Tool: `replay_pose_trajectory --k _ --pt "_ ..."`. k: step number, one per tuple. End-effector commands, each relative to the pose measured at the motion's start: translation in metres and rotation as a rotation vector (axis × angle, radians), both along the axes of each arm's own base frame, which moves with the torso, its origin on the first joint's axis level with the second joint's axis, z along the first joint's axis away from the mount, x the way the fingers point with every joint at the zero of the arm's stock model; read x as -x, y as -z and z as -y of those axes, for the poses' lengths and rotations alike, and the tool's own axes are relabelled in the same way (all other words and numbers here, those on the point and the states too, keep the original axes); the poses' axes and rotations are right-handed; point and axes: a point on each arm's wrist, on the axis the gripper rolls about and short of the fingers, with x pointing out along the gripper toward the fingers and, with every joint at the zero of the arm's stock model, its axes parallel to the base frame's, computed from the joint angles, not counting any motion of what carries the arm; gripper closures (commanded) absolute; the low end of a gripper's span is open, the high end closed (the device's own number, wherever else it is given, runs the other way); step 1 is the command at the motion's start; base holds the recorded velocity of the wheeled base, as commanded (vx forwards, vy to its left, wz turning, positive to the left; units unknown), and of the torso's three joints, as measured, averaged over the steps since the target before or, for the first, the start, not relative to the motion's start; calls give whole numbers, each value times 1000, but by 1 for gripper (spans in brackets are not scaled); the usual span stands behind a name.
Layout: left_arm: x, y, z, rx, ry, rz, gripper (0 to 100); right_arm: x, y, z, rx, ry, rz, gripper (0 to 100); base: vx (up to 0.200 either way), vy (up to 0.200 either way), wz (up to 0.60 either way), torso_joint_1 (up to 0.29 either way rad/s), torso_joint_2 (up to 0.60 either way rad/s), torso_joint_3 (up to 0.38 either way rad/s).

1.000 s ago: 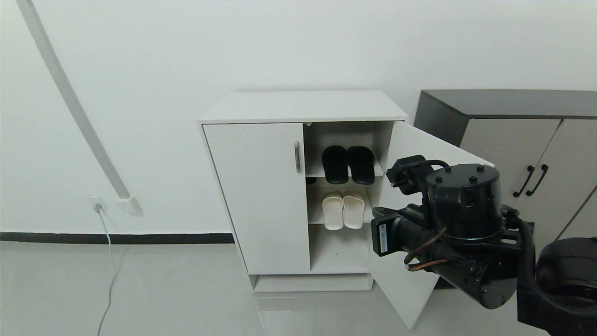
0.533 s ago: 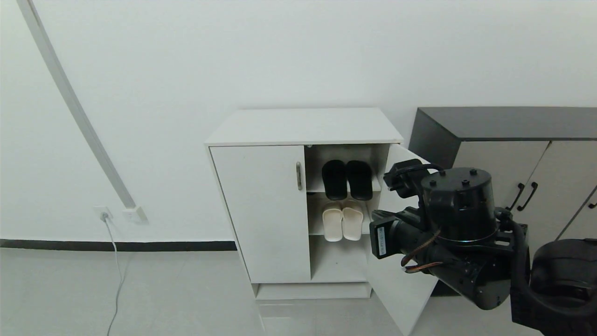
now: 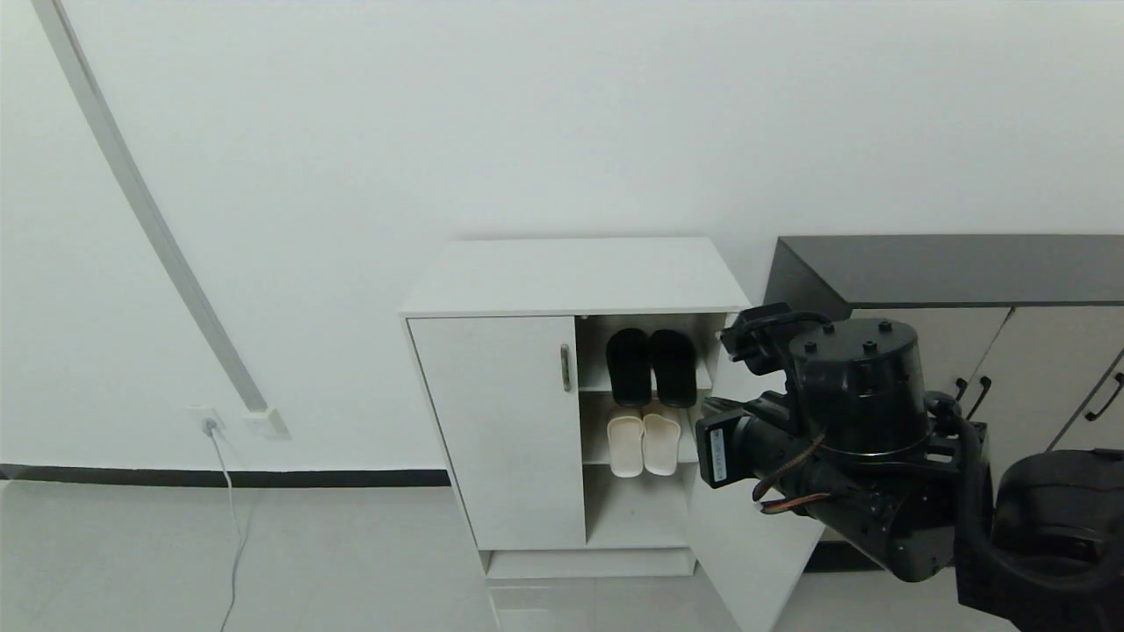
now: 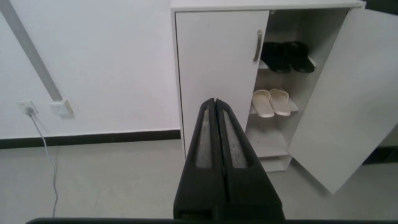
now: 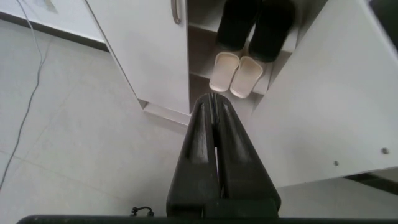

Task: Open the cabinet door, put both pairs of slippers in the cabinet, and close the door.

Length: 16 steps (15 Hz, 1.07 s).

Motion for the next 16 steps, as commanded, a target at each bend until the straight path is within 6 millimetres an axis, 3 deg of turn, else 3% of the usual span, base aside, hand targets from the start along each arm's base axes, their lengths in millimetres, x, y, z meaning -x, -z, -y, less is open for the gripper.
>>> replay_pose_trajectory --k 1,10,16 --pt "0 0 0 0 0 0 100 -1 1 1 1 5 -1 100 0 0 0 276 -613 -330" --pt "0 0 0 -1 1 0 100 -5 8 4 19 19 -19 100 0 0 0 195 -427 -234" --pt "0 0 0 -1 1 0 100 -4 10 5 24 19 -24 100 0 0 0 11 -23 -11"
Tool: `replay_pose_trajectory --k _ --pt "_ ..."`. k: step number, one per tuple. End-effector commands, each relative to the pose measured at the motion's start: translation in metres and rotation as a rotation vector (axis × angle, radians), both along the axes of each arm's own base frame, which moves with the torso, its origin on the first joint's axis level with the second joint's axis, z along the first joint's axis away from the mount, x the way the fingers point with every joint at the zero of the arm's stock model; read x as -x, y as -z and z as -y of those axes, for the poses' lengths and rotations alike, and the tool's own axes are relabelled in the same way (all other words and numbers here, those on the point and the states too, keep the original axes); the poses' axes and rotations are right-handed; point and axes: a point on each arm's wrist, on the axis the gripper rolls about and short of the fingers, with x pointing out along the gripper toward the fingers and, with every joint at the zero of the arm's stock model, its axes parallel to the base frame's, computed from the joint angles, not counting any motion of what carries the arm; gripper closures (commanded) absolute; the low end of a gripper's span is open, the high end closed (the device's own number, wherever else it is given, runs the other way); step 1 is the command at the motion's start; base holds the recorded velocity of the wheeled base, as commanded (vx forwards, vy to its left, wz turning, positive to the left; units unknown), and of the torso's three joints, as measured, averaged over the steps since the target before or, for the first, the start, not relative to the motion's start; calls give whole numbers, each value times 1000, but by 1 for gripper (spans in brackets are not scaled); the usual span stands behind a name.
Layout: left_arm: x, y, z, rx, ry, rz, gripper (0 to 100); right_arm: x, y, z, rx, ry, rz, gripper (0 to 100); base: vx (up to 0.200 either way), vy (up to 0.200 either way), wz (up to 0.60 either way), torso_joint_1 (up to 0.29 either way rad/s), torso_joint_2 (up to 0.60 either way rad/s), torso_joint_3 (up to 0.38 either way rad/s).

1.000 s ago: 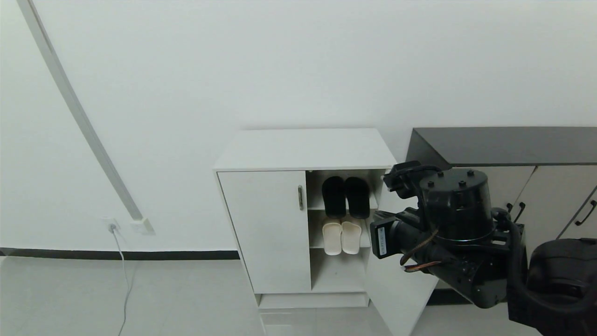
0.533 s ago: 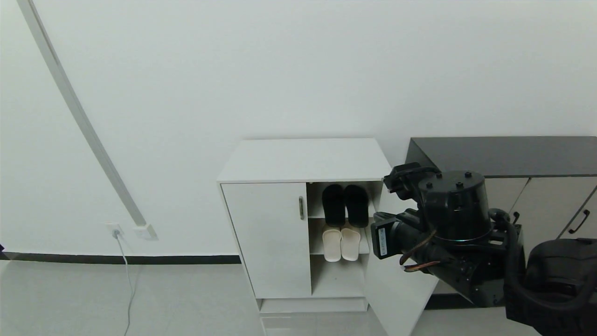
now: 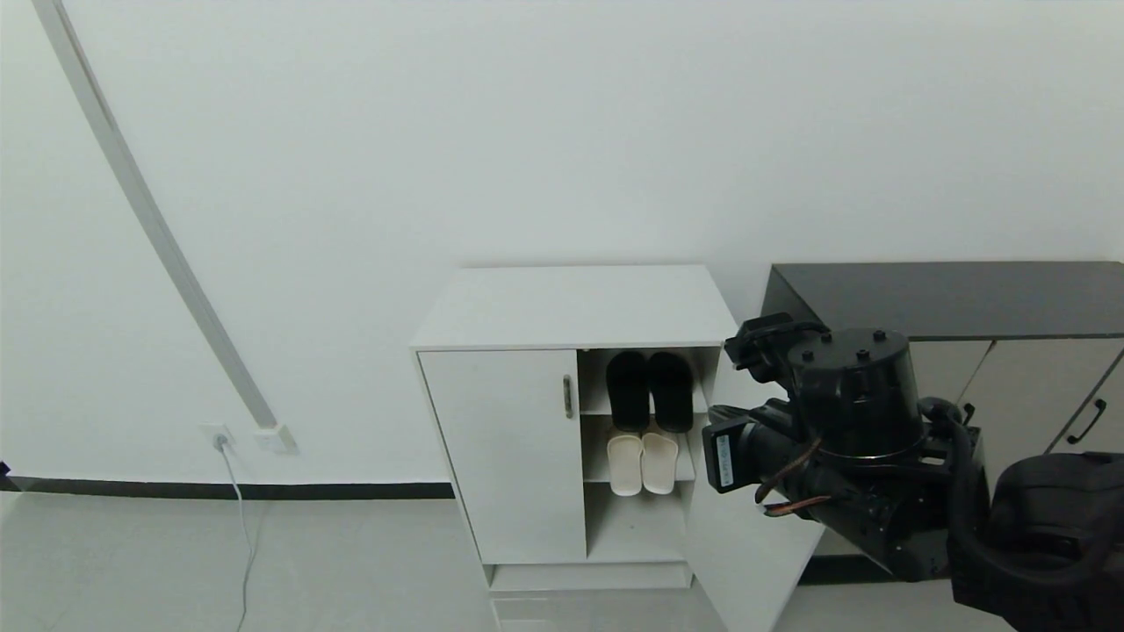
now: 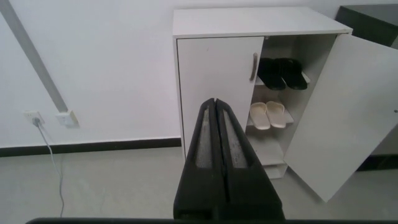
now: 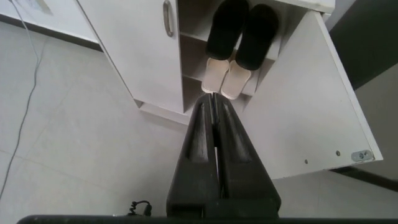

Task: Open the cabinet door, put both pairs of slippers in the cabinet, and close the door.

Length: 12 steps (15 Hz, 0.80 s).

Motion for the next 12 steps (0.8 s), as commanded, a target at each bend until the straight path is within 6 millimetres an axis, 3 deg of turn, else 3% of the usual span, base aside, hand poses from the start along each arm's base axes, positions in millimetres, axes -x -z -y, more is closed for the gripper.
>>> replay_pose_trajectory --k 1,6,11,12 --pt "0 0 0 0 -1 0 100 0 0 0 1 1 0 100 0 0 -600 7 2 2" --pt "0 0 0 -3 -1 0 100 0 1 -1 -3 -3 0 100 0 0 -600 7 0 -1" --pt "0 0 0 0 0 0 100 -4 9 -3 5 -7 18 100 0 0 0 0 0 0" --pt "0 0 0 0 0 0 100 -4 12 -3 6 -7 17 100 -200 0 0 2 2 -2"
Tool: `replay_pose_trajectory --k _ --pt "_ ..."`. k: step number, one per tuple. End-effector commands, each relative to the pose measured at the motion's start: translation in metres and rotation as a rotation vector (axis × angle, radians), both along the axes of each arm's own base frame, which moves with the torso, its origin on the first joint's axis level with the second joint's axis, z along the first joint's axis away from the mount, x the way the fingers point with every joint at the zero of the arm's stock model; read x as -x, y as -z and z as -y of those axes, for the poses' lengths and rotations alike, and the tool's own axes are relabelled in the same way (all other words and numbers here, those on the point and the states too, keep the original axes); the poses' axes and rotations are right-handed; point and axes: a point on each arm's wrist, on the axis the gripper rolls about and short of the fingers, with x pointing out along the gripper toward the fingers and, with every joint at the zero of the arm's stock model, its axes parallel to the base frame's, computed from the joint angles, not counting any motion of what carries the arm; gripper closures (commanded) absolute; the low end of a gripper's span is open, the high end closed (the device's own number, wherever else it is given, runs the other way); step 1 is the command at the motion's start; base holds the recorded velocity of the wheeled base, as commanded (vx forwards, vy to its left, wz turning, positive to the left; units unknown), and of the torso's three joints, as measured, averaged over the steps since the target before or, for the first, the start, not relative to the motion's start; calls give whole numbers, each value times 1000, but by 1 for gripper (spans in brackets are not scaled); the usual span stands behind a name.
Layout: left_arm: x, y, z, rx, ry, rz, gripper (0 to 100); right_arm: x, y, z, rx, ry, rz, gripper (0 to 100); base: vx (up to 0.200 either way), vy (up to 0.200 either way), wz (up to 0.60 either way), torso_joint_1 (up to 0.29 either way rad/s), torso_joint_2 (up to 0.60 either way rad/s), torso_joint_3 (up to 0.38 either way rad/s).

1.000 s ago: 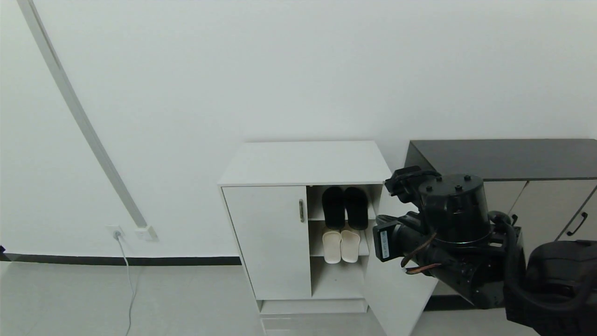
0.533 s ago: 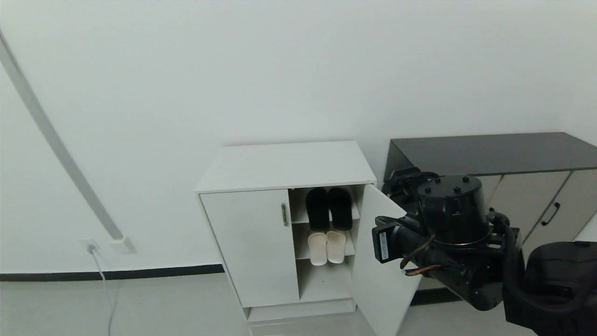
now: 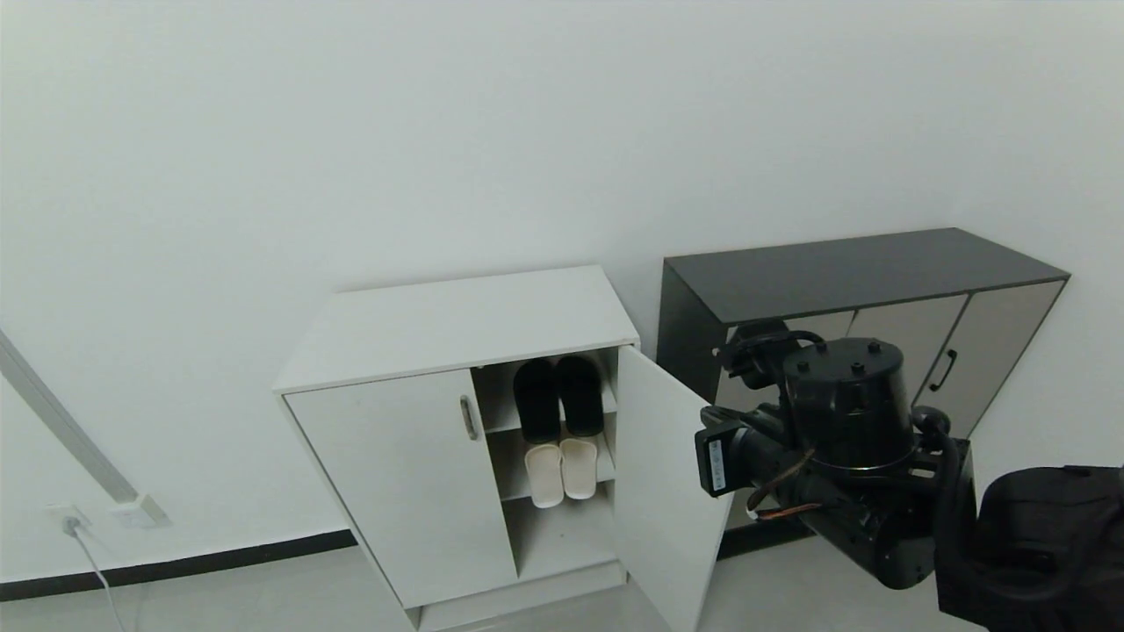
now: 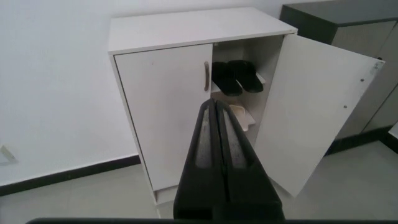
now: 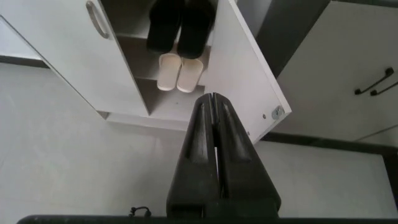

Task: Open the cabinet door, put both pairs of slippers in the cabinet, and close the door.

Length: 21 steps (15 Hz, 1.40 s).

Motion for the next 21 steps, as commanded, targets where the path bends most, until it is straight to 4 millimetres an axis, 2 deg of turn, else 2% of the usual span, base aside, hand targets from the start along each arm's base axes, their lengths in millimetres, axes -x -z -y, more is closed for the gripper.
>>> replay_pose_trajectory --k 1,3,5,10,13,17,21 --pt "0 0 0 1 -1 0 100 -1 5 -1 5 -3 -7 100 -200 0 0 2 -2 -2" --pt "0 0 0 1 -1 0 100 -5 8 -1 2 6 -3 100 -100 0 0 1 1 4" --pt "0 0 0 1 -1 0 100 -23 9 4 -10 53 5 100 0 0 0 0 0 0" --pt "0 0 0 1 -1 0 100 -101 20 23 -19 194 -15 100 0 0 0 0 0 0" --pt "0 0 0 1 -2 0 100 -141 28 31 -8 252 -46 100 0 0 0 0 0 0" --pt "0 0 0 1 -15 0 100 -160 50 41 11 291 -81 100 0 0 0 0 0 0" --pt "0 0 0 1 -21 0 100 -169 71 45 8 290 -127 100 0 0 0 0 0 0"
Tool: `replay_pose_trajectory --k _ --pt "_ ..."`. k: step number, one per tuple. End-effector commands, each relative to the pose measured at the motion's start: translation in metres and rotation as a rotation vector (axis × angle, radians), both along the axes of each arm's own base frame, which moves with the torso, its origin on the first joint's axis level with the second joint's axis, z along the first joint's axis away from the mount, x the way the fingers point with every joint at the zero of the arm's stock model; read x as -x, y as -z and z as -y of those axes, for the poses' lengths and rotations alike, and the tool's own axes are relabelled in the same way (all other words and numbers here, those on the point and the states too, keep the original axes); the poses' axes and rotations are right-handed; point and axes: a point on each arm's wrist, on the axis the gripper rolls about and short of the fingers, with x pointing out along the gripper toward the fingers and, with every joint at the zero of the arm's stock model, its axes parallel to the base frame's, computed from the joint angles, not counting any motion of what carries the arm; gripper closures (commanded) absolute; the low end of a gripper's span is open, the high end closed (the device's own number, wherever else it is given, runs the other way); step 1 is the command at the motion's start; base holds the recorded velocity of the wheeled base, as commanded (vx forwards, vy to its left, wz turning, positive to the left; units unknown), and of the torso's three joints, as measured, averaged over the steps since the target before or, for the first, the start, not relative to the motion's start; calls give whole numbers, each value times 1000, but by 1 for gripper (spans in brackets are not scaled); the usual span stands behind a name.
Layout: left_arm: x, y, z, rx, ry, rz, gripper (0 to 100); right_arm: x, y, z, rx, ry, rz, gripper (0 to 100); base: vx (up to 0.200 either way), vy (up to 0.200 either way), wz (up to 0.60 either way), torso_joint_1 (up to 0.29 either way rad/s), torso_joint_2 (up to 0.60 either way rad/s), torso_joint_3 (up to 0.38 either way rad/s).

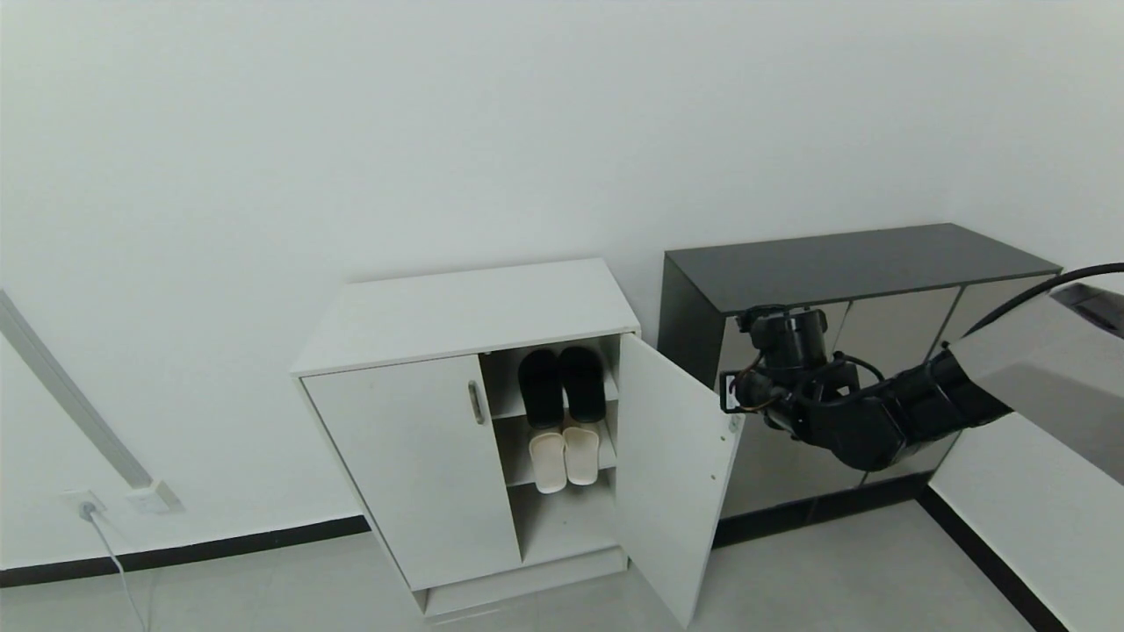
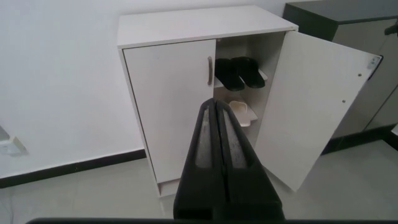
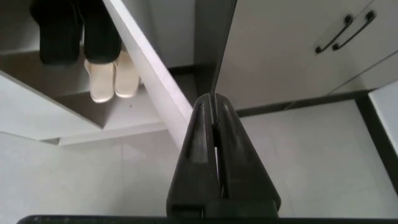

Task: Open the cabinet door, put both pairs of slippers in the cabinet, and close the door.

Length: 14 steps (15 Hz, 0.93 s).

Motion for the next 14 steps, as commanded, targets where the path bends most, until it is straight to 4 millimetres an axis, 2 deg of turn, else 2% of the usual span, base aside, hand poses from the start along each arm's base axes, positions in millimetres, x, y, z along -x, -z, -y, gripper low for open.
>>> replay_pose_trajectory --k 1,7,14 --pt "0 0 0 0 -1 0 100 -5 15 0 11 5 -29 100 0 0 0 0 0 0" --pt "0 0 0 0 -1 0 100 -19 38 5 -4 -3 -32 100 0 0 0 0 0 0" --pt "0 0 0 2 1 0 100 -21 37 8 -15 -14 -31 100 0 0 0 0 0 0"
